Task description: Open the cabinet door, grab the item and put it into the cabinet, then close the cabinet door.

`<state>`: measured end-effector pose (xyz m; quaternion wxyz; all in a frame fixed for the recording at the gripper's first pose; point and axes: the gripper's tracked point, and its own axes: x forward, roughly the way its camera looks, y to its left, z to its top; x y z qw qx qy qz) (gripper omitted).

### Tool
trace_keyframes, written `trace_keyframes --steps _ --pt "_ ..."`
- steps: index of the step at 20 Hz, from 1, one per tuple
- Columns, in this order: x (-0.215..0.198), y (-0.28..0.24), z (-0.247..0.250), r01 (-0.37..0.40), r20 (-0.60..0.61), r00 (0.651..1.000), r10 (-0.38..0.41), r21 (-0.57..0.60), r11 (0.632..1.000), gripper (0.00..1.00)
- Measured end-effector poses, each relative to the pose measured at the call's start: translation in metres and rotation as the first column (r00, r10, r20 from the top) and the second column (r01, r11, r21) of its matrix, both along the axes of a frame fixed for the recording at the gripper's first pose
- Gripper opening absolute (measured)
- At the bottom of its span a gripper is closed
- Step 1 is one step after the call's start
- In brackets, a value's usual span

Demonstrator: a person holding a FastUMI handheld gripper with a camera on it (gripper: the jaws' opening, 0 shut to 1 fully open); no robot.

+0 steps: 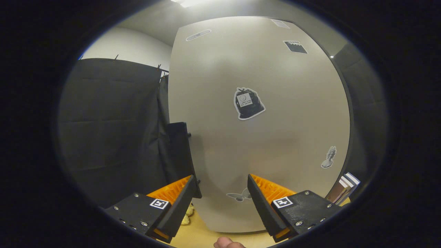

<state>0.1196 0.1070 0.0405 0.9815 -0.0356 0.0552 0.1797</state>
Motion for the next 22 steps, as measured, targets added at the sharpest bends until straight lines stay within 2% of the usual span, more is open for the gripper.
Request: trace_keyframes --steps 7,11,16,22 --pt "-0.014 -0.010 0.003 0.047 -0.033 0.998 -0.045 0.046 0.998 0.93" --pt "-0.036 -0.034 0.004 0.115 -0.001 0.993 -0.115 -0.002 0.993 0.93" --pt "-0.074 -0.057 0.003 0.153 -0.012 0.988 -0.153 0.020 0.988 0.93" --pt "-0.095 -0.079 -0.004 0.193 -0.061 0.980 -0.191 0.033 0.981 0.93"
